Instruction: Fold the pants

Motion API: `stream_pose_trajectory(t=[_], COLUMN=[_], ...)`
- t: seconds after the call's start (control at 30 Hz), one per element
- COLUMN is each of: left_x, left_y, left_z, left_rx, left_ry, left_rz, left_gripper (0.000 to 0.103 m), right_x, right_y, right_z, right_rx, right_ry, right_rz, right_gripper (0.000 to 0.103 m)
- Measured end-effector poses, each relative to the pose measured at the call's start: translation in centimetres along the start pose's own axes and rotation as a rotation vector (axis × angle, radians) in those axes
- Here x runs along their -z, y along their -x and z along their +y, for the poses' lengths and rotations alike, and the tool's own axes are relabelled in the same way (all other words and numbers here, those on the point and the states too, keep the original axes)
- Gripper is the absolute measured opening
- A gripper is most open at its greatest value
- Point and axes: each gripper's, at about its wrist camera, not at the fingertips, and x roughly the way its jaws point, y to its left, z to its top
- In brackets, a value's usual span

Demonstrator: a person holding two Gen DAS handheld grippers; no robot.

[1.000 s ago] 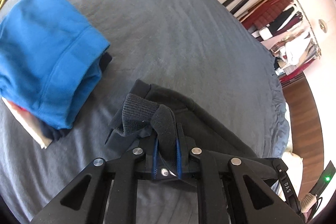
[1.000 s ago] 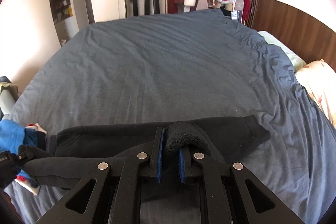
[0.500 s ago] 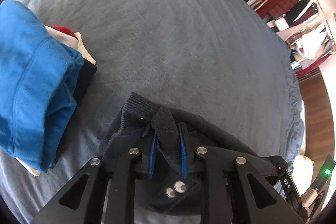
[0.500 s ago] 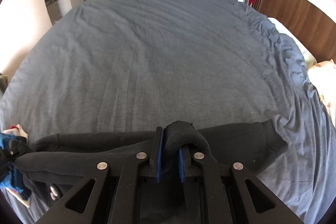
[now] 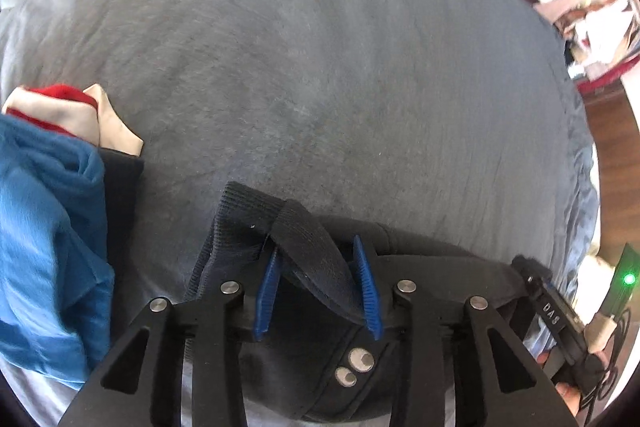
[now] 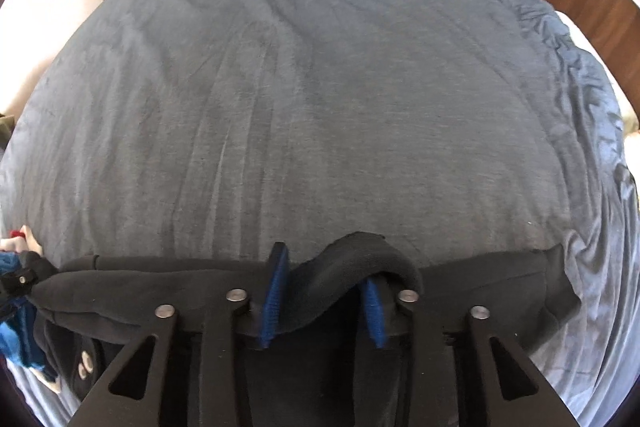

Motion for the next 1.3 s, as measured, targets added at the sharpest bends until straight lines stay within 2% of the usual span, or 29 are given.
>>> stream_pose_trajectory(t=[0.07, 0.13, 0.17, 0.23, 0.3, 0.5, 0.6, 0.7, 0.77, 0.93, 1.17, 1.3], left_x=[-0.4, -0.7, -0.8, -1.2, -1.5, -1.6, -1.1, -0.5, 0.0, 1.6, 6.0, 9.7], left_y=[0.2, 0.7, 1.0, 1.7, 2.9, 7.4, 8.4, 8.5, 8.4, 9.2, 12.9, 13.9], left_z=[-0.2, -0.7, -0.9, -1.3, -1.8, -3.1, -4.0, -4.0, -4.4, -5.4, -7.1, -7.8], left_rx=[0.004, 0.017, 0.019, 0.020, 0.021, -0.020, -0.016, -0.035, -0.036, -0.041, -0.022, -0.024], left_ry=[0.001, 0.001, -0.002, -0.003, 0.001, -0.055, -0.088, -0.109, -0.126, -0.165, -0.281, -0.367], left_rz=[0.041, 0.077, 0.083, 0.091, 0.087, -0.027, -0.029, -0.037, -0.035, -0.059, -0.151, -0.211], left_gripper=[0.042, 0.054, 0.056, 0.070, 0.070, 0.077, 0.080, 0.080, 0.080, 0.080, 0.080, 0.080], right_x=[-0.4, -0.8, -1.0, -1.6, -2.2, -3.3, -3.0, -2.7, -2.6, -1.7, 0.7, 3.7], right_y=[0.1, 0.2, 0.3, 0.5, 0.9, 4.1, 4.7, 5.4, 5.9, 8.8, 13.6, 16.1], right_z=[0.1, 0.4, 0.4, 0.1, 0.0, 0.5, 0.6, 0.4, -0.2, -1.0, -2.2, -2.9], right_rx=[-0.009, -0.033, -0.062, -0.134, -0.161, -0.166, -0.164, -0.101, -0.117, -0.068, -0.106, -0.115], right_ry=[0.008, 0.015, 0.004, -0.032, -0.061, -0.037, 0.001, 0.054, 0.046, 0.094, 0.135, 0.172], right_rz=[0.014, 0.038, 0.061, 0.113, 0.159, 0.133, 0.155, 0.170, 0.186, 0.124, 0.021, -0.071], right_gripper=[0.039, 0.043, 0.048, 0.050, 0.050, 0.050, 0.050, 0.050, 0.050, 0.050, 0.050, 0.050])
